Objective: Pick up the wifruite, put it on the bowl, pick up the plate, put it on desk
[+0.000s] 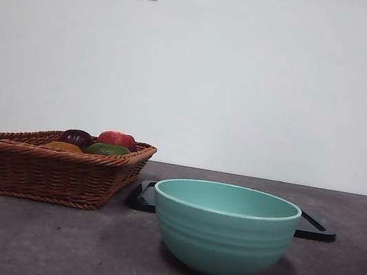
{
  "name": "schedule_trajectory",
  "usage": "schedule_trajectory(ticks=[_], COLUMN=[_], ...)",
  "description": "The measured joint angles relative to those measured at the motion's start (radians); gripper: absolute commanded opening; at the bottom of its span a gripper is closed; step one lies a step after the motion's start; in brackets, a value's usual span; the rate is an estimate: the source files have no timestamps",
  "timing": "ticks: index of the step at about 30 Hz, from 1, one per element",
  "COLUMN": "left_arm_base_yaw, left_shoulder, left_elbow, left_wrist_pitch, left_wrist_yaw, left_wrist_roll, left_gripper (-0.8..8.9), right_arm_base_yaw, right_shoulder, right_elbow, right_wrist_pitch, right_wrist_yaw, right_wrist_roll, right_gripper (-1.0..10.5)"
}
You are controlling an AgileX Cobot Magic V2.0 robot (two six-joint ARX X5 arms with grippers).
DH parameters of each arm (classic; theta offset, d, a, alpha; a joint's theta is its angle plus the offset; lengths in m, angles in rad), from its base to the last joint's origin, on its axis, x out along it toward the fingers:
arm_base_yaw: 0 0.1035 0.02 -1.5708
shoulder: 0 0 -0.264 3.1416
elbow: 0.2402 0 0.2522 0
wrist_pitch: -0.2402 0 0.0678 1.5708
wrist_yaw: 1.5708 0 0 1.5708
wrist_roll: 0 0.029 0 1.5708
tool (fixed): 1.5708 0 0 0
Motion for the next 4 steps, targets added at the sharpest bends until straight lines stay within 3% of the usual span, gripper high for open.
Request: schedule_trajectory(ticks=[4], left_arm_base_yaw=[0.000], left_shoulder=[0.000], left_elbow=[0.000], left_wrist_pitch=[0.000], left_wrist_yaw=[0.000], left_wrist_roll=[0.000], left_gripper=[0.09], right_arm_base_yaw=[0.000], right_shoulder=[0.000], right_elbow=[0.000], right_wrist_pitch=[0.000], right_wrist_yaw=[0.000], right_wrist_roll=[0.000], right_gripper=[0.1])
